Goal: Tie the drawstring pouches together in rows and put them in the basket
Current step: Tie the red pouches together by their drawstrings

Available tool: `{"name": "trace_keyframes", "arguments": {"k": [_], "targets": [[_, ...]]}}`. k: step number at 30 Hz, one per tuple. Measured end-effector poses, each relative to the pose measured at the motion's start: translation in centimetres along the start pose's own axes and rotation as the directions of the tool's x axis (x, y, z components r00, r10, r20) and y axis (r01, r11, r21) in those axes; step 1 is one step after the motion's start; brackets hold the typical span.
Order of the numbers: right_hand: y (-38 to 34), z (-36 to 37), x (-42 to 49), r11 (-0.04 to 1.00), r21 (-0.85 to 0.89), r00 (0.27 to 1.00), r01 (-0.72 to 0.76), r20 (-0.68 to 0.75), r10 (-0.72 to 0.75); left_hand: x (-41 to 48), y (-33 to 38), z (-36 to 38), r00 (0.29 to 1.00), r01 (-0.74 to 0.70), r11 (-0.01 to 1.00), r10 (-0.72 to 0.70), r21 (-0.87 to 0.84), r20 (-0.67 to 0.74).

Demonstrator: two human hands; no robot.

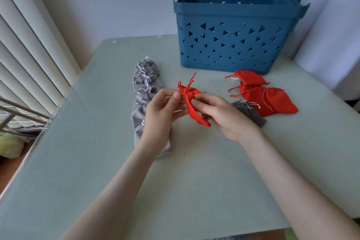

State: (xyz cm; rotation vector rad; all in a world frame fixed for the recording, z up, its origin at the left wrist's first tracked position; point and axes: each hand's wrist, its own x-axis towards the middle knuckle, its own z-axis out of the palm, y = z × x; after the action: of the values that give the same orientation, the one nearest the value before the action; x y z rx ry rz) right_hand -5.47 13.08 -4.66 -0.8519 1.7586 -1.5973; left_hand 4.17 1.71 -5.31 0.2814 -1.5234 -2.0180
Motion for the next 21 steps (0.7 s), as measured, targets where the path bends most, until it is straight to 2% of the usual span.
{"name": "trace_keyframes", "arguments": {"k": [2, 6, 8, 10, 12, 14, 17, 21], "targets": [[0.0, -0.8, -0.1, 0.997, -0.071, 1.000, -0.019, -0.004, 0.019, 0.1, 0.2, 0.2, 0.998, 0.055, 0.998, -0.055, -0.005, 0.015], [0.1, -1.6, 0.7, 0.990, -0.135, 0.989, -0.031, -0.145, 0.011, 1.4, 0.6, 0.8, 0.964, 0.206, 0.977, -0.194, 0.050, -0.180], [0.1, -1.9, 1.8, 0.956, -0.284, 0.966, -0.079, -0.258, 0.004, 2.2, 0.2, 0.4, 0.948, 0.216, 0.967, -0.176, 0.134, -0.264], [0.3, -2.0, 2.8, 0.888, -0.434, 0.950, -0.151, -0.311, 0.010, 2.5, -0.2, -0.2, 0.947, 0.164, 0.948, -0.074, 0.274, -0.312], [0.4, -1.8, 3.7, 0.801, -0.566, 0.950, -0.194, -0.312, 0.010, 2.4, -0.4, -0.4, 0.955, 0.102, 0.937, 0.002, 0.334, -0.297], [0.0, -1.4, 4.2, 0.758, -0.618, 0.951, -0.208, -0.308, 0.010, 2.2, -0.2, -0.2, 0.961, 0.058, 0.934, 0.045, 0.354, -0.275], [-0.4, -1.1, 4.5, 0.758, -0.615, 0.936, -0.217, -0.353, -0.018, 2.3, 0.1, 0.2, 0.970, 0.037, 0.890, 0.076, 0.454, -0.229], [0.0, -3.0, 4.1, 0.779, -0.587, 0.906, -0.221, -0.420, -0.060, 2.3, 0.5, 2.5, 0.995, -0.051, 0.847, 0.092, 0.529, -0.050]]}}
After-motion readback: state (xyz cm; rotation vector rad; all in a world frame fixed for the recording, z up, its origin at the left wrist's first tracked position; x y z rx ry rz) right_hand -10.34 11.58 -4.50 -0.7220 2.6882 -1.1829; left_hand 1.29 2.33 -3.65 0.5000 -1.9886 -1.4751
